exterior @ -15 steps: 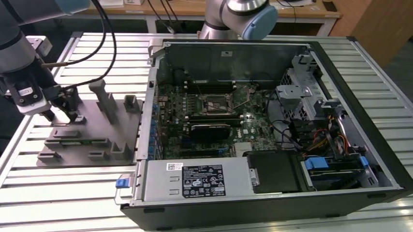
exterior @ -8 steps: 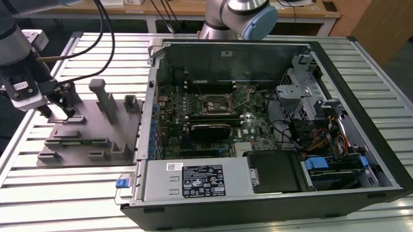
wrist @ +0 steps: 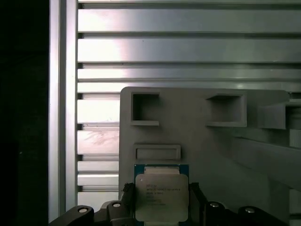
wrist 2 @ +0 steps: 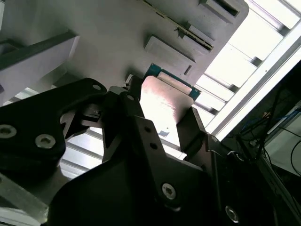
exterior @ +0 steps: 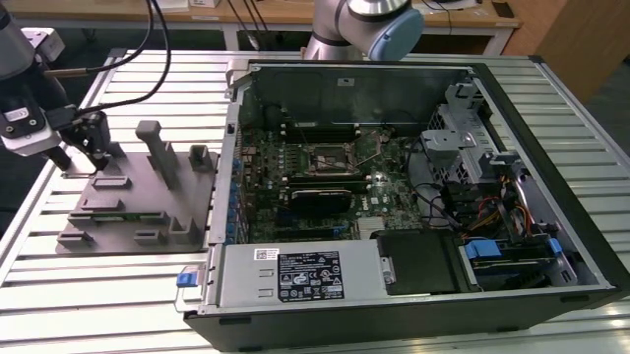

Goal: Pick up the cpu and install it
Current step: 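Pick up the cpu and move it towards the insertion slot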

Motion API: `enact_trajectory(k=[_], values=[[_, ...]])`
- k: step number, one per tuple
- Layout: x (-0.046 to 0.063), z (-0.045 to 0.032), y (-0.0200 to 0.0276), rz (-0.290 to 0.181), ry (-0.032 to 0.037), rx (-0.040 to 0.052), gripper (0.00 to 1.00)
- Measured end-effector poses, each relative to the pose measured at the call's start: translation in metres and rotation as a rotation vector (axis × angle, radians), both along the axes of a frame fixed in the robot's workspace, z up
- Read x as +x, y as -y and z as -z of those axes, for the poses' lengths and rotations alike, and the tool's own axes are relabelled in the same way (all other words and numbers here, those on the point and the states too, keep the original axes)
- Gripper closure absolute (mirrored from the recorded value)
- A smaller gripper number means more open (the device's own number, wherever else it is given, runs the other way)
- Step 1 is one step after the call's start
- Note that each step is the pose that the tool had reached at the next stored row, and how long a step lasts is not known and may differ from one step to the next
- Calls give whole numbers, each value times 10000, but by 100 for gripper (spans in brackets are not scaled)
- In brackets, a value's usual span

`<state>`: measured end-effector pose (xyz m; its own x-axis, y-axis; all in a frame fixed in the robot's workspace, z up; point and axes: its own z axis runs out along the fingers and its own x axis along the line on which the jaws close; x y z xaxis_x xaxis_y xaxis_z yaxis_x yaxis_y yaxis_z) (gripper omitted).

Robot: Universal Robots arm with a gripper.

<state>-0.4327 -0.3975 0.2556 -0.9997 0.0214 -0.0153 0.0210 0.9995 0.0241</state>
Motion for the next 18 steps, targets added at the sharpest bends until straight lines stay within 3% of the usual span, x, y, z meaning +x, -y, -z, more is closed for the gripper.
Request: enact_trajectory(k=[18], values=[[0,-448,0,0,45,0,45]])
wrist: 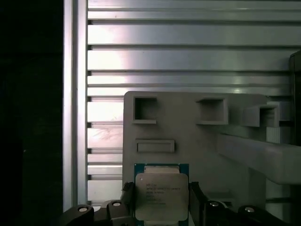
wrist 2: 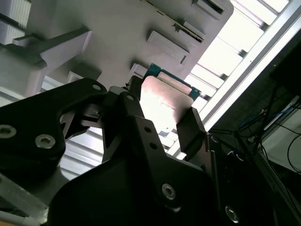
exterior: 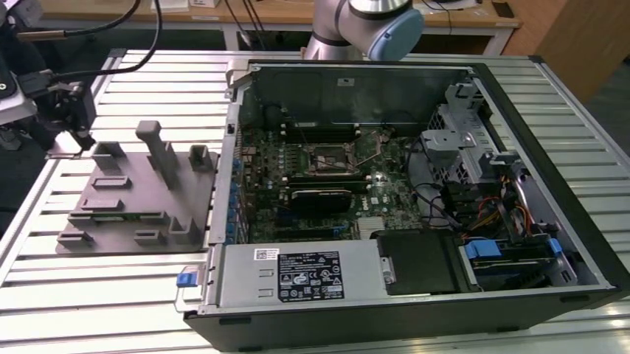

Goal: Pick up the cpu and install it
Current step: 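Pick up the cpu and move it towards the insertion slot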

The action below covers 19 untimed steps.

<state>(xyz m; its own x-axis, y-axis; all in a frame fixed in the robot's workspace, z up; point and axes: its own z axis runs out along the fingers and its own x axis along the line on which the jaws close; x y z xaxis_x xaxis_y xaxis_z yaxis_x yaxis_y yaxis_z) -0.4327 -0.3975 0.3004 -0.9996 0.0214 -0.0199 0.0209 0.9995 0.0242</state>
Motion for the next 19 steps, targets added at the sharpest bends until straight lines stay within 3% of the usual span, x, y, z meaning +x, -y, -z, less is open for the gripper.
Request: enact_trajectory(k=[12,19], values=[[0,-292,-2,-1,31,1,45],[0,-500,-3,0,49,0,45]])
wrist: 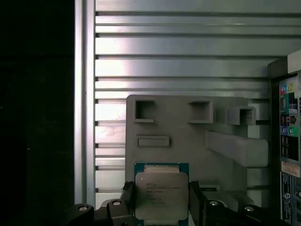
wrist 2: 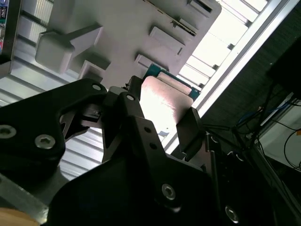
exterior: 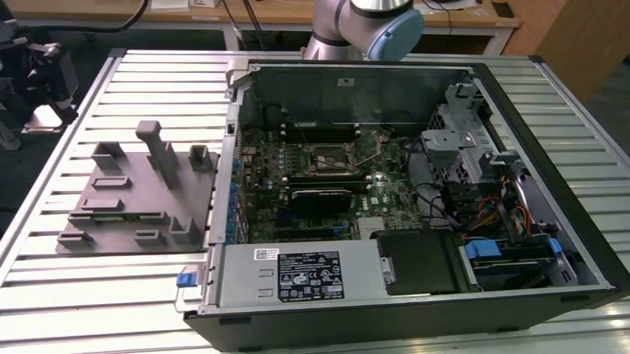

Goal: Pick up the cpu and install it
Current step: 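Pick up the cpu and move it towards the insertion slot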

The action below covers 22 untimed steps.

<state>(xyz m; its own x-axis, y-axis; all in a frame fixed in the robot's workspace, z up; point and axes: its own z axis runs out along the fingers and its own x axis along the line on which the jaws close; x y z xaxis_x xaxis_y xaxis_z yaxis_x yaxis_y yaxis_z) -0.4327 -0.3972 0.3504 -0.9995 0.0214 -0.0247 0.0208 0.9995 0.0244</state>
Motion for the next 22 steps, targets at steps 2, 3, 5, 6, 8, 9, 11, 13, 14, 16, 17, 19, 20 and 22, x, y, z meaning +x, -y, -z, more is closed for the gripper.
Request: enact_trajectory(k=[2,3,5,6,8,9,11,13,14,16,17,19,20,22], values=[[0,-60,0,0,6,0,45],[0,-89,0,0,9,0,45],[0,-149,0,0,18,0,45],[0,-177,-1,0,23,0,45],[0,-232,-1,0,30,-1,45],[0,-258,-1,0,36,0,45],[0,-312,-1,0,46,0,45],[0,-360,-1,0,56,-1,45],[0,-381,-1,0,61,-1,45],[0,-408,-1,0,71,0,45],[0,-409,-1,0,74,1,45],[0,-410,-1,0,74,1,45],[0,-410,-1,0,74,0,45],[23,-411,-1,0,72,0,45]])
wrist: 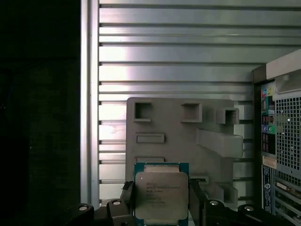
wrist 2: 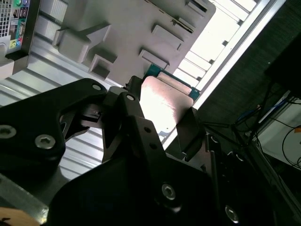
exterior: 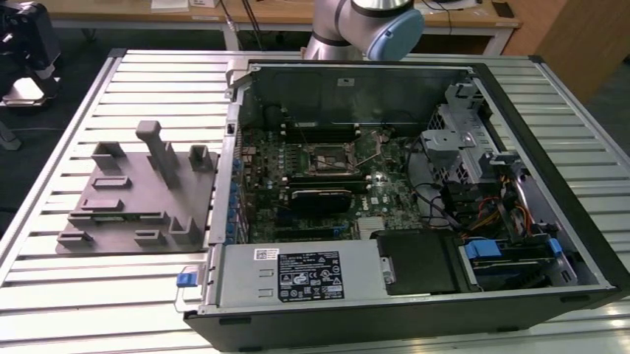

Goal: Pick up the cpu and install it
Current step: 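Pick up the cpu and move it towards the insertion slot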

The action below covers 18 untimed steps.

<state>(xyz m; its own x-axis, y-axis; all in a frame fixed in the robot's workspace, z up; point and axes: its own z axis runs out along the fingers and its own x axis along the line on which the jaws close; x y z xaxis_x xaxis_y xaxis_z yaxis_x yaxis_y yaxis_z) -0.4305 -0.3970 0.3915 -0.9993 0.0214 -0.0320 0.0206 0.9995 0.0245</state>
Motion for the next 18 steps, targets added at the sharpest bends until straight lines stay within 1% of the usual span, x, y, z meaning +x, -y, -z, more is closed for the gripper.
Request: enact_trajectory(k=[8,18], values=[[136,0,-7,0,0,0,45],[384,0,-24,0,0,0,45]])
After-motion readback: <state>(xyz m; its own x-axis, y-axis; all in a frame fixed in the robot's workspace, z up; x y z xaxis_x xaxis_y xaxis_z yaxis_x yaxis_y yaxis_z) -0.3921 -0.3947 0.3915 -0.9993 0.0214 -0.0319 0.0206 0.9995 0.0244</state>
